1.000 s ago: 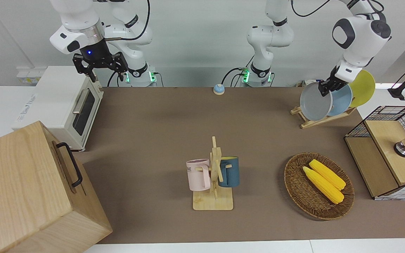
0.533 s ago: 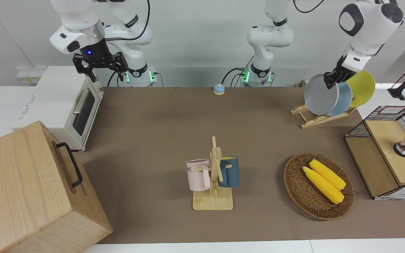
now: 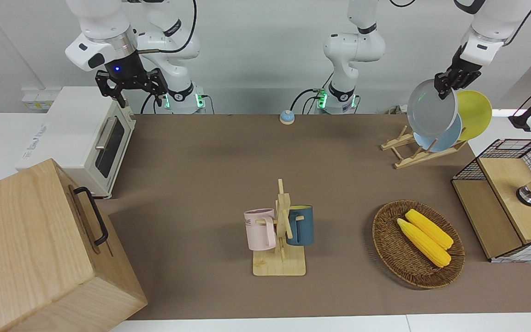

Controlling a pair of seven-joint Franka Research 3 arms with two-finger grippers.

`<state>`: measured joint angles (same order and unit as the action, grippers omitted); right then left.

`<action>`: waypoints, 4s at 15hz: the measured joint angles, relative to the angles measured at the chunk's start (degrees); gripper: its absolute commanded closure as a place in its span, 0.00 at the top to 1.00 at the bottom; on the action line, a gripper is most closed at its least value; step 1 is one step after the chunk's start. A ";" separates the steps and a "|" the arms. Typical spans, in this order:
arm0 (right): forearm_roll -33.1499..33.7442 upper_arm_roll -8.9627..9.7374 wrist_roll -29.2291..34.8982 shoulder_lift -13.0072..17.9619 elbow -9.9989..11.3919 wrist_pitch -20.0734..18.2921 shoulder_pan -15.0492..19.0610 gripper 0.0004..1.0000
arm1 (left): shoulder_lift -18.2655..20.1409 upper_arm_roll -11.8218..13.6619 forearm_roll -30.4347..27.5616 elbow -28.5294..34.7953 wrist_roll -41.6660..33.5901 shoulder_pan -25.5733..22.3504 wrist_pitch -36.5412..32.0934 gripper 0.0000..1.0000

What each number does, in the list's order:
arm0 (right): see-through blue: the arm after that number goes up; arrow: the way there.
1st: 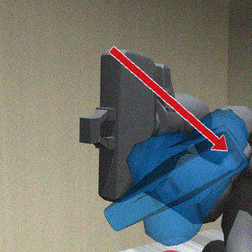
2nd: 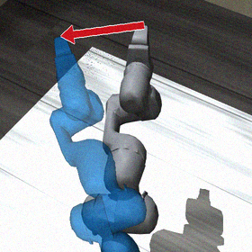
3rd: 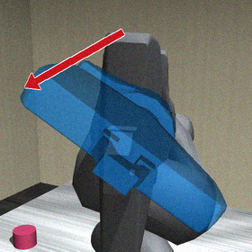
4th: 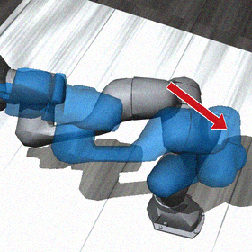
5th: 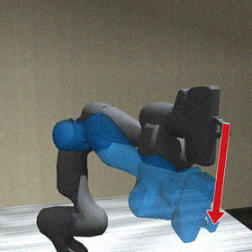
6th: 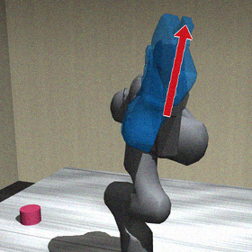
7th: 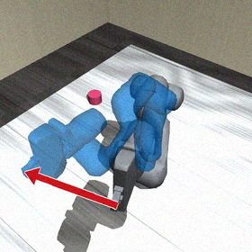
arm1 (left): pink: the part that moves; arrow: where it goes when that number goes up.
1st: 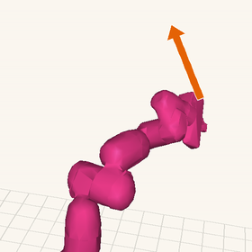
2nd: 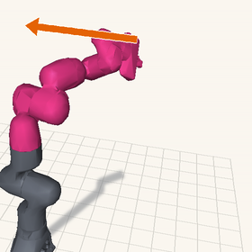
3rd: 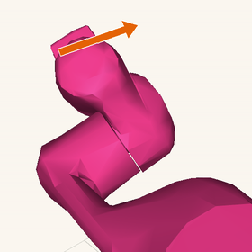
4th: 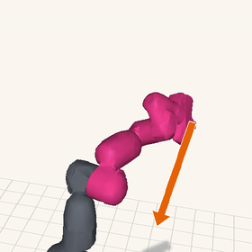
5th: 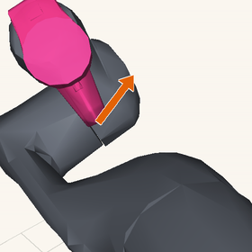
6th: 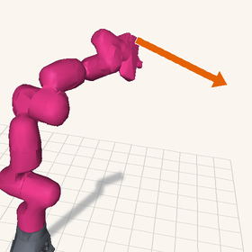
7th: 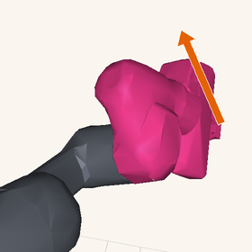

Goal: Pick gray plate from low plate rack and place it on table with left arm
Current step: 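Lift the gray plate out of the rack with the left gripper, then lower the gray plate flat onto the table beside the rack, then open the left gripper and withdraw it from the plate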

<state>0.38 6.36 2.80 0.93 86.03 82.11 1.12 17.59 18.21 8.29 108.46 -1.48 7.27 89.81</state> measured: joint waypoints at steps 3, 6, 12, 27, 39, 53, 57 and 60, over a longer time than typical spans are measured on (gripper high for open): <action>0.00 0.00 0.00 0.00 0.00 0.00 0.00 0.99 | -0.41 -1.45 -2.21 -2.47 3.06 0.01 -0.67 0.07; 0.00 0.00 0.00 0.00 0.00 0.00 0.00 0.99 | -0.93 -2.10 -3.79 -3.53 5.00 0.00 -0.96 0.06; 0.00 0.00 0.00 0.00 0.00 0.00 0.00 0.99 | -4.87 -3.98 -11.01 -3.36 7.23 0.06 -1.86 0.06; 0.00 0.00 0.00 0.00 0.00 0.00 0.00 0.99 | -11.52 -4.31 -25.66 8.05 6.93 4.05 1.45 0.03; 0.00 0.00 0.00 0.00 0.00 0.00 0.00 0.99 | -16.06 -6.53 -30.05 10.65 6.04 4.56 5.97 0.04; 0.00 0.00 0.00 0.00 0.00 0.00 0.00 0.99 | -18.49 -8.76 -29.82 13.28 5.68 4.58 11.50 0.98; 0.00 0.00 0.00 0.00 0.00 0.00 0.00 0.99 | -18.49 -8.72 -28.94 13.28 5.56 4.58 11.55 0.99; 0.00 0.00 0.00 0.00 0.00 0.00 0.00 0.99 | -18.30 -8.64 -24.70 12.94 5.56 4.54 11.98 0.99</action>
<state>0.38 6.36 2.80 0.93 86.03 82.10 1.12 -0.71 9.57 -16.41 121.40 4.07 11.81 101.78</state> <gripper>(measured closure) 0.009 0.004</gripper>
